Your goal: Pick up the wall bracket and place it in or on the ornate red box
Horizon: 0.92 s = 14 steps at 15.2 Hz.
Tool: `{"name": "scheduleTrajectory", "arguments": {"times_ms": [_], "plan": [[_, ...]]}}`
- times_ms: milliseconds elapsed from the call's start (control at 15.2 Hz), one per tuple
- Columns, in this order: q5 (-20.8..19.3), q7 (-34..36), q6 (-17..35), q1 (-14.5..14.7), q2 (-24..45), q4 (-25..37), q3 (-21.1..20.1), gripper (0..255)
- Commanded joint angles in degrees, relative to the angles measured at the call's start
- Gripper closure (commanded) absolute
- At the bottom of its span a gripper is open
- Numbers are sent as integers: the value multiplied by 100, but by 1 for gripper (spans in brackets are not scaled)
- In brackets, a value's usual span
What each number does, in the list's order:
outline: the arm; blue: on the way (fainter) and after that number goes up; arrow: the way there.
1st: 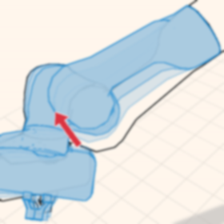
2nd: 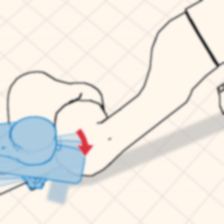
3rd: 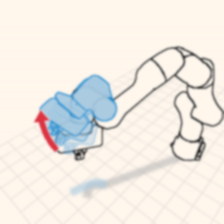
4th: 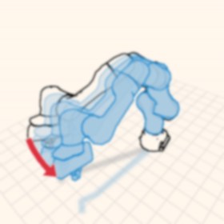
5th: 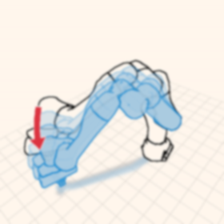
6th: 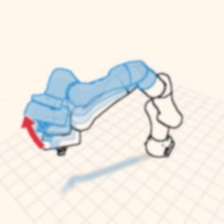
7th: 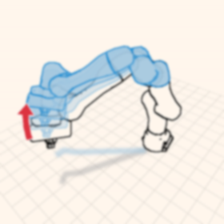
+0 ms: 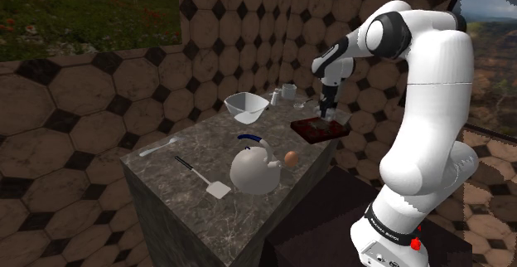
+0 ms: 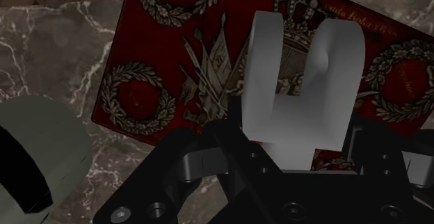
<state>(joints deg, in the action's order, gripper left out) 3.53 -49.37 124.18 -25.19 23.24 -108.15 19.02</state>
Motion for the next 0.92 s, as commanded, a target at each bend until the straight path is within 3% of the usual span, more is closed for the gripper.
{"name": "scheduleTrajectory", "arguments": {"times_ms": [0,396,858], "plan": [[35,-19,124,-18,96,-28,-17,255],[136,-62,473,-64,387,-97,-76,255],[136,-62,473,-64,387,-97,-76,255]]}}
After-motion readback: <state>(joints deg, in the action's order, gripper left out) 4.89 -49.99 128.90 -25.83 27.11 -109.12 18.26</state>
